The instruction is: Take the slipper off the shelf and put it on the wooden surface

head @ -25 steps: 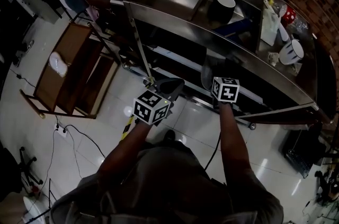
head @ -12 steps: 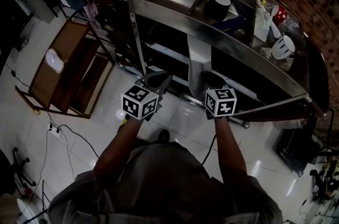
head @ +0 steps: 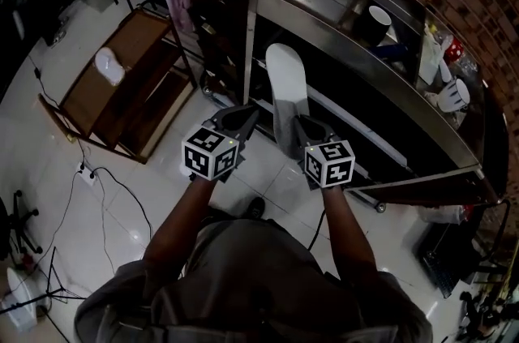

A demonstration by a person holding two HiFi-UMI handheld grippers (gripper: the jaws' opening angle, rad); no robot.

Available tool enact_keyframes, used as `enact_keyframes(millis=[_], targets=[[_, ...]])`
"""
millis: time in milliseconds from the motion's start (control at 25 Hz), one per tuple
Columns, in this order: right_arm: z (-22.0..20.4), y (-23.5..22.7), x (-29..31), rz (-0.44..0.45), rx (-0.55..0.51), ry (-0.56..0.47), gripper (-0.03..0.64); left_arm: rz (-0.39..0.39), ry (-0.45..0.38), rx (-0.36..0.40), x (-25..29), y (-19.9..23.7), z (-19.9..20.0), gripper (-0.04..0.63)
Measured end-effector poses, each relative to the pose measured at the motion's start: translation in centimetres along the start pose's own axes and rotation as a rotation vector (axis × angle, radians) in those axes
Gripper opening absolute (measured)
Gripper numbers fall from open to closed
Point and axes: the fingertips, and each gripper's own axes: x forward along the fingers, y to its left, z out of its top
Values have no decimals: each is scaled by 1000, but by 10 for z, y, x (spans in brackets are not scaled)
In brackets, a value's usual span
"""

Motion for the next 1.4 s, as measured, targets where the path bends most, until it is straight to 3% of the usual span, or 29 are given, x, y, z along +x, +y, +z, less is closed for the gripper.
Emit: enact_keyframes(millis=[320,880,1400], targets=[[25,104,59,154,-68,10,6,157,-44,-46,-97,72,-1,3],[78,333,201,420,-205,12,6,487,-149,-138,-325,222,-13,3],[98,478,358,706,-309,95,6,768,-222,-236,-418,353,-24,3]])
